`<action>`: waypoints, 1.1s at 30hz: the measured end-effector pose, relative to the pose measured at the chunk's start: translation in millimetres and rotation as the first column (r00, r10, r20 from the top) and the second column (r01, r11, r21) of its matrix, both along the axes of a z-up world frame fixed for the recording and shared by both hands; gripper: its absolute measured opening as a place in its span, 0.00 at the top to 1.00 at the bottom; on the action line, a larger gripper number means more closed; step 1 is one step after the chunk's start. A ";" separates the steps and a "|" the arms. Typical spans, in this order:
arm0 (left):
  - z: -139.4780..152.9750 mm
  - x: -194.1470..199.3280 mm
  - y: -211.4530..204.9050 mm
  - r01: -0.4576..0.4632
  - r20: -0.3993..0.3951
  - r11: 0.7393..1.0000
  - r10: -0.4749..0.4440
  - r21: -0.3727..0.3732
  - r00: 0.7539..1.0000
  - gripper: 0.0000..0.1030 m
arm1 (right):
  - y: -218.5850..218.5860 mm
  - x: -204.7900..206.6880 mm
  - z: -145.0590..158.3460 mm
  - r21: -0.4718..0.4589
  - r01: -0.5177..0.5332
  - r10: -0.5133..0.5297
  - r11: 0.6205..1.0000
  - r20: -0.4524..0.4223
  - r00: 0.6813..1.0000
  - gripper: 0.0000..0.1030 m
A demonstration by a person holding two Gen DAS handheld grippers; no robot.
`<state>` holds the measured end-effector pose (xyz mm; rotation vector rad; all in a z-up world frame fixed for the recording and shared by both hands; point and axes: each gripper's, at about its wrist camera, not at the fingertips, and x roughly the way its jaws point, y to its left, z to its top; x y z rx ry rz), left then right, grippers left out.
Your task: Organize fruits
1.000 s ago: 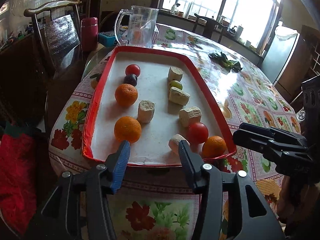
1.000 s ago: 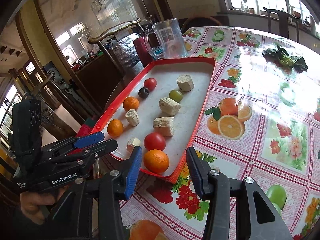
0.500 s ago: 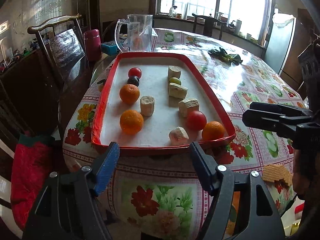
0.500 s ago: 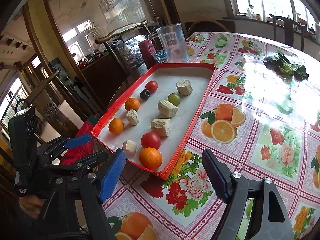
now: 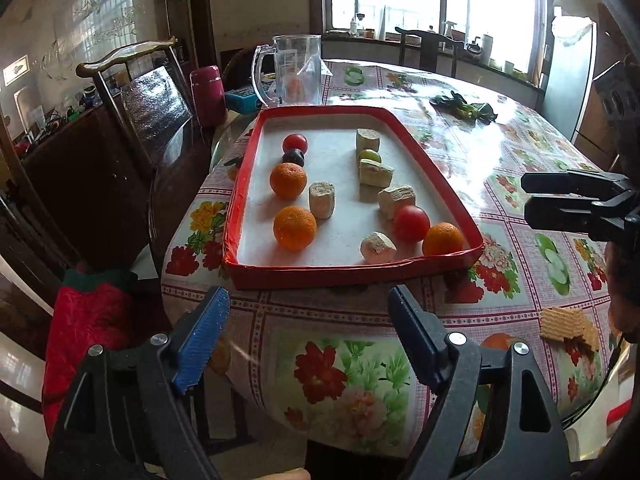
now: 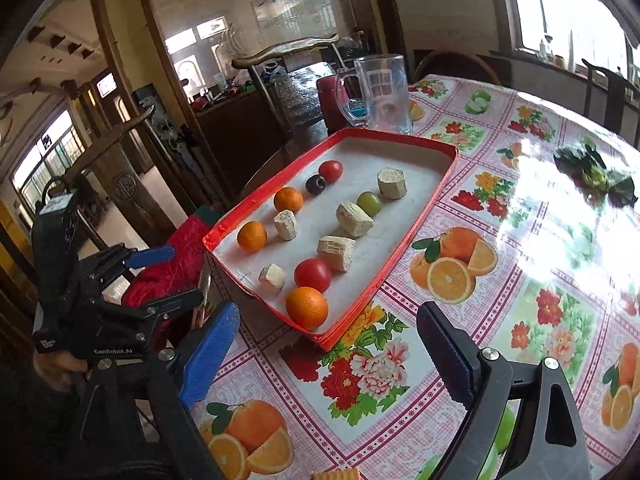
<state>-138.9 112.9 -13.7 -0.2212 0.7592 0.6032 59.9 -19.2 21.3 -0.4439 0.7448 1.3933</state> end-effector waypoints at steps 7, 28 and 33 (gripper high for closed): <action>4.5 -4.8 -4.8 -0.021 -0.006 0.999 0.021 0.038 1.000 0.20 | 3.0 -33.4 -0.2 0.000 -0.145 0.143 0.989 0.148 0.979 0.08; 17.0 -10.9 -12.9 -0.024 0.035 0.996 0.021 0.082 0.999 0.20 | 10.1 -40.1 -4.7 -0.004 -0.236 0.234 0.972 0.144 0.962 0.07; 18.4 -12.0 -13.4 -0.025 0.044 0.997 0.021 0.079 0.999 0.20 | 9.3 -42.2 -2.3 0.006 -0.242 0.239 0.970 0.148 0.960 0.07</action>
